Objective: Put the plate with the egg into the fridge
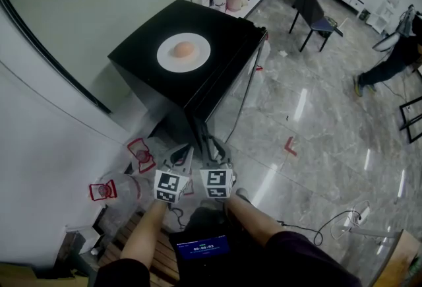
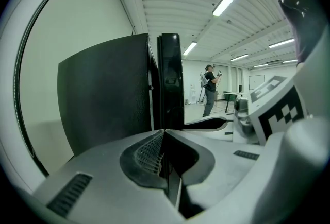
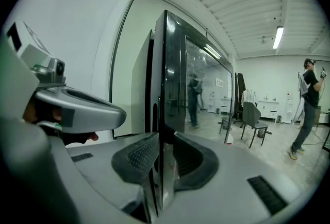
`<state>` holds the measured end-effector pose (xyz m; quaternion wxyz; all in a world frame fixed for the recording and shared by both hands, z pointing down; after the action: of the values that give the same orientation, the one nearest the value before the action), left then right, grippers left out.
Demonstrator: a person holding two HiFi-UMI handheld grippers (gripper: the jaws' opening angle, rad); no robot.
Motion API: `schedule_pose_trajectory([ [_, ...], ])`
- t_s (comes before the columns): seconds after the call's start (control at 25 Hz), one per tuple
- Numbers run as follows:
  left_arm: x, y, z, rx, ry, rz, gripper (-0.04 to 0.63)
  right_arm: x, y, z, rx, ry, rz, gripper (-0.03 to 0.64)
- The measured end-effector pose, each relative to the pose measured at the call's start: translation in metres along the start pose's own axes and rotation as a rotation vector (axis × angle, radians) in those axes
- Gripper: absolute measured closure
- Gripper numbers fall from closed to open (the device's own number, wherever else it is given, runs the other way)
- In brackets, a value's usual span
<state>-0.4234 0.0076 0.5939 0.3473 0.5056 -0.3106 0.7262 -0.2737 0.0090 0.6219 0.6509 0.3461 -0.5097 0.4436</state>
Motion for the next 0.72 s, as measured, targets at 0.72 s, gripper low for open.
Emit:
schedule_pose_trajectory([
  [0.72,-0.025,-0.162,0.084,0.436,-0.006,0.126,0.586,0.024,-0.14,-0.147,0.029,0.037,-0.044,0.541],
])
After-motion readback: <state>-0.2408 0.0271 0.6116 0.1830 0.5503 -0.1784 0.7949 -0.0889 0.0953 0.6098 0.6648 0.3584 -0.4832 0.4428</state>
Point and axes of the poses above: the fingertips, and each gripper's own axes: z forward along the fingers, y to its left, x out of its underside, the point moved 10 cm from there along -z, backward along the fingers, and after that the axes turned 5 degrees about -x, right-handed, at the moved point
